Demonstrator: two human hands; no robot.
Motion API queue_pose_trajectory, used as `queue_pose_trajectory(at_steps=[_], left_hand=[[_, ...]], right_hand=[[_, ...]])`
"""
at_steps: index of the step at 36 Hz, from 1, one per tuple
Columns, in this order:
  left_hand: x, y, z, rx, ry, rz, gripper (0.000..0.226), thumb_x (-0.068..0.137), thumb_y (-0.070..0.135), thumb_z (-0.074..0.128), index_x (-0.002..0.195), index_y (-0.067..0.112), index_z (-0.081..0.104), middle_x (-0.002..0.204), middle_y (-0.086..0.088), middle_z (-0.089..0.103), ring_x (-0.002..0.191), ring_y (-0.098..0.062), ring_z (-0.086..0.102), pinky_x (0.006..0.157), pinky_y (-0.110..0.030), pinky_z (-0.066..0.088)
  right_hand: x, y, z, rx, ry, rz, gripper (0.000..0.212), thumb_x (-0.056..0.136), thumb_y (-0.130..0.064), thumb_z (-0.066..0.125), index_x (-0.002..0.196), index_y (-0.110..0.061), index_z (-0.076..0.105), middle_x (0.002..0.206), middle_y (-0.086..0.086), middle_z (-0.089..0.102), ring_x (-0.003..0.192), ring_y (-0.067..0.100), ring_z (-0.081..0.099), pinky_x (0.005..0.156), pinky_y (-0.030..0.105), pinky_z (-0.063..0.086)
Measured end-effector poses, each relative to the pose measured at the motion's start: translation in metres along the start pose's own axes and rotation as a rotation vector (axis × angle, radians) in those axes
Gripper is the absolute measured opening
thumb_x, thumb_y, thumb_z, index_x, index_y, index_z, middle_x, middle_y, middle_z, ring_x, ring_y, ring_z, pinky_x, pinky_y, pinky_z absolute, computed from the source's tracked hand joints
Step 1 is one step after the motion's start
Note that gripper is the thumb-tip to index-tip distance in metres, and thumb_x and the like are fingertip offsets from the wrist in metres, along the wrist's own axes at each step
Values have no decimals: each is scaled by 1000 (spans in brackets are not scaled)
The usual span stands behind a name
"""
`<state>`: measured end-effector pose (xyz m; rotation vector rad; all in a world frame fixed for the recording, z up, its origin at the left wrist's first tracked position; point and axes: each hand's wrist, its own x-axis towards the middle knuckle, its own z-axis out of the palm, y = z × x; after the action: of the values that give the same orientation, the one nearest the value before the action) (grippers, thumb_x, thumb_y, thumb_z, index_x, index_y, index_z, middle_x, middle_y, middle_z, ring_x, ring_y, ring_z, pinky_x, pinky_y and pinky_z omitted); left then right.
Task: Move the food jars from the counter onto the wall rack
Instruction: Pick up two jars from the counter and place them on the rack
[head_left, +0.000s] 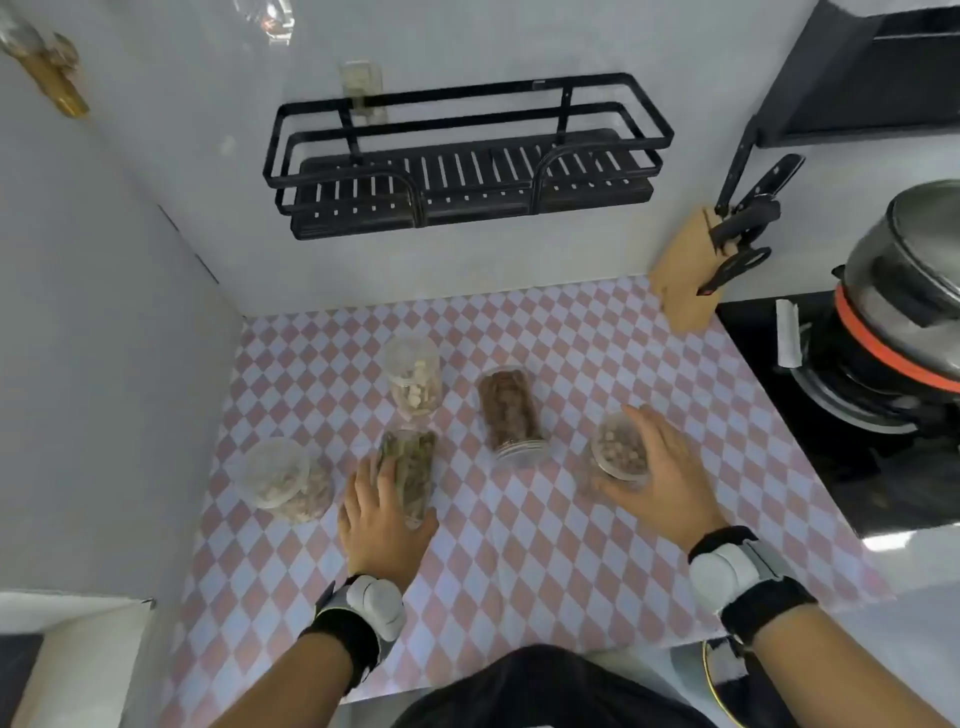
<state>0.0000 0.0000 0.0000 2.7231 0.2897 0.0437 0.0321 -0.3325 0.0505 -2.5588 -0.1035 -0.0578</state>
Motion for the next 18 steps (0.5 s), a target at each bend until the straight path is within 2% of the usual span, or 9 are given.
queue_pose_trajectory(at_steps=[3, 7, 12, 15, 18], left_hand=[[-3, -1, 1, -123, -9, -91, 96, 70, 38, 85, 146, 9, 34, 152, -22, 33, 138, -43, 33, 106, -62, 36], [-10, -8, 6, -225, -14, -139, 93, 73, 34, 84, 147, 8, 33, 152, -20, 31, 137, -42, 34, 103, -60, 41], [-12, -7, 8, -269, 52, -139, 86, 72, 32, 84, 142, 10, 38, 142, -13, 39, 128, -36, 42, 97, -52, 48], [-9, 0, 2, -272, 117, -97, 83, 70, 35, 84, 137, 15, 39, 140, -10, 42, 127, -32, 41, 102, -50, 45], [-3, 7, -5, -270, 182, -26, 82, 67, 38, 85, 134, 19, 41, 135, -8, 47, 122, -29, 44, 99, -48, 46]], right_hand=[[3, 5, 3, 106, -20, 27, 86, 72, -44, 83, 141, -27, 36, 135, -6, 45, 117, 17, 50, 88, 41, 51], [3, 11, 9, 175, 9, 62, 86, 71, -40, 84, 141, -35, 34, 136, -10, 42, 116, 13, 50, 84, 39, 53], [5, 13, 12, 218, 11, 39, 76, 70, -36, 86, 132, -37, 44, 125, -11, 45, 111, 13, 53, 81, 37, 57], [5, 10, 10, 248, 27, 16, 74, 68, -38, 87, 130, -38, 47, 122, -13, 47, 110, 11, 53, 81, 34, 57], [9, 5, 8, 268, 53, 6, 76, 65, -39, 89, 129, -37, 48, 121, -11, 50, 109, 9, 53, 79, 32, 56]])
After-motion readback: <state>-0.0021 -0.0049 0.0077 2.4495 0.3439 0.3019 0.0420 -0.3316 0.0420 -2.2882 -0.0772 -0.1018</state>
